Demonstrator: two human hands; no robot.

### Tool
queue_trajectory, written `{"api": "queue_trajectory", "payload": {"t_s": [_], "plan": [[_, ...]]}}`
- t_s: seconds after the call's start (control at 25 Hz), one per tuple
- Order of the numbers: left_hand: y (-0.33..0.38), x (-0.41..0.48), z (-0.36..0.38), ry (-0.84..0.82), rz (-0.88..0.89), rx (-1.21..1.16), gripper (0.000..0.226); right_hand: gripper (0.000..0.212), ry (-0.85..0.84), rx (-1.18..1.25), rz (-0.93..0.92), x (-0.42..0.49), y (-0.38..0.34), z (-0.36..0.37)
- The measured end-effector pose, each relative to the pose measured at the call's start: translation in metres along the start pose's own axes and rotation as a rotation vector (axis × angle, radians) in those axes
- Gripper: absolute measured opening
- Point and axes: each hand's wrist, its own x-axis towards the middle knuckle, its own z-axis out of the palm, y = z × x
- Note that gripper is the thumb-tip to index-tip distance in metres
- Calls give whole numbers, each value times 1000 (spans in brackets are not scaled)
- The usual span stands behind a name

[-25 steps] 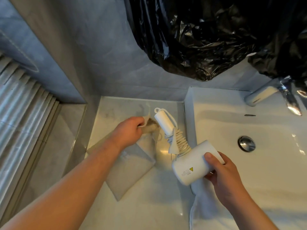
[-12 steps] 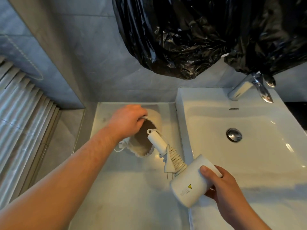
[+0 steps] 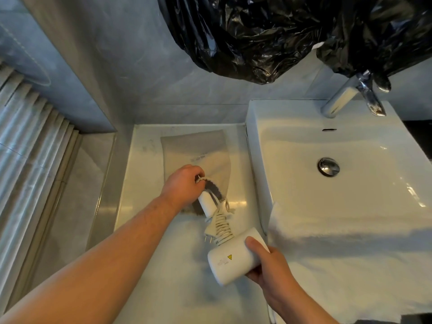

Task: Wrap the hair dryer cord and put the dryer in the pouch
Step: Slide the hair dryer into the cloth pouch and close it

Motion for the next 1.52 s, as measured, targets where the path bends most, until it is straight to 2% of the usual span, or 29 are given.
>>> {"api": "queue_trajectory", "payload": {"t_s": [0.28, 0.44, 0.56, 0.8, 0.88, 0.96, 1.04, 1.12, 1.2, 1.32, 1.4, 1.52], "plan": [[1, -16, 9, -104, 95, 66, 21, 38, -18, 144, 57, 23, 4, 22], [-5, -23, 12, -106, 99, 68, 23, 42, -11, 248, 85, 44, 4, 39], [-5, -27, 14, -112, 102, 53, 25, 35, -50, 304, 101, 53, -1, 47], [-15, -39, 23, -168, 112, 49, 29, 31, -75, 259, 125, 65, -1, 52], [-23, -50, 27, -140, 109, 12, 31, 26, -97, 243, 151, 67, 3, 52], [-33, -67, 31, -8, 13, -87, 32, 28, -107, 125, 169, 69, 7, 49], [-47, -83, 38, 112, -188, -176, 41, 49, -63, -213, 145, 73, 7, 45], [-63, -94, 46, 69, -354, -187, 54, 72, -19, -684, 53, 74, 2, 39], [-75, -95, 54, -35, -397, -177, 59, 76, 36, -1006, -185, 74, -4, 33], [-81, -90, 60, -88, -372, -166, 56, 79, -52, -1233, -487, 68, -6, 34], [-82, -85, 63, -69, -332, -115, 39, 77, -90, -1335, -533, 69, -5, 38], [-82, -82, 63, -72, -266, -71, 18, 73, -60, -1330, -573, 73, -4, 45]]}}
